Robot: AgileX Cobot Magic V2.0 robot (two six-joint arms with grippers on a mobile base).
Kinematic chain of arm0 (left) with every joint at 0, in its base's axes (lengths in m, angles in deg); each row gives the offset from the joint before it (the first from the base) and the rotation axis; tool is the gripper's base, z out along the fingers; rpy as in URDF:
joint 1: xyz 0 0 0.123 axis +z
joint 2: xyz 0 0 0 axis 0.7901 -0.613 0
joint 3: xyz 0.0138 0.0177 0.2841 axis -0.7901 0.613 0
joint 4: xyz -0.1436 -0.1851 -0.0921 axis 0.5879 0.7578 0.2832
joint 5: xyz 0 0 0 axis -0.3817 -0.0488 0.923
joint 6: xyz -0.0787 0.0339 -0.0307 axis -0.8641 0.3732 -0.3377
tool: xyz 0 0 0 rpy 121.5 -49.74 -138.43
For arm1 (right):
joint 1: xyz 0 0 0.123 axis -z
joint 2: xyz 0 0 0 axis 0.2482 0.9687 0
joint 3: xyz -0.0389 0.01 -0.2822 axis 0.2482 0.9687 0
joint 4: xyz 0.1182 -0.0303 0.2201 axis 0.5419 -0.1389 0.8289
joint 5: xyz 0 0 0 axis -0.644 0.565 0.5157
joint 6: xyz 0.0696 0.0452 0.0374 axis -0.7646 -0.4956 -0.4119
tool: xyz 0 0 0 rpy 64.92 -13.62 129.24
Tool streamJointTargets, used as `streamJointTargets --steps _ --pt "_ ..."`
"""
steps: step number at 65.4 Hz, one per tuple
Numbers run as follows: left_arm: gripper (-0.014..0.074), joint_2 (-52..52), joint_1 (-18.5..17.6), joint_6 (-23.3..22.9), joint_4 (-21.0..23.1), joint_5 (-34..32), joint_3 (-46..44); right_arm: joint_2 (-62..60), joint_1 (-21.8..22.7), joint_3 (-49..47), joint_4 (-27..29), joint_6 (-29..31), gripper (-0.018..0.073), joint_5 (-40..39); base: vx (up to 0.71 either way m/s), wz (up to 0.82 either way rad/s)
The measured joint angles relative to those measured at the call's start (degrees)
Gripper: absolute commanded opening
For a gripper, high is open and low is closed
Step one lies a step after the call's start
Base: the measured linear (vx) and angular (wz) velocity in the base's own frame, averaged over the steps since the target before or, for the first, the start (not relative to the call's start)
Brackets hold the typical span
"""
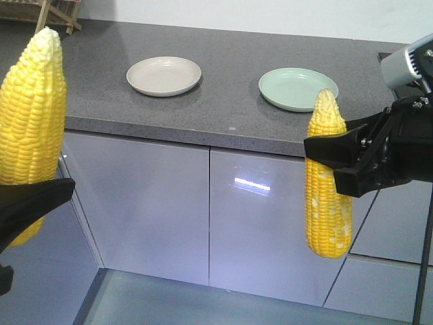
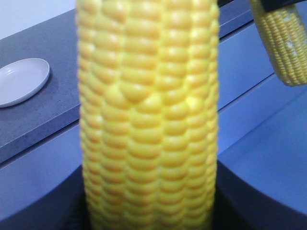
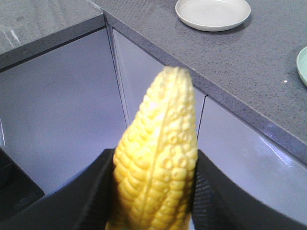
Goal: Distribute corn equally
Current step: 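Turn the base away and drive toward the counter with empty plates, then drive closer, holding both cobs above the cream and green plates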
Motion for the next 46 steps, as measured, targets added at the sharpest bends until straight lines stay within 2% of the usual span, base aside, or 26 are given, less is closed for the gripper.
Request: streamJointTargets --steps 46 --pt "0.0354 0.0 0.0 0.0 0.0 0.0 0.0 0.0 0.0 0.0 0.0 0.0 0.0153 0.0 0.13 -0.02"
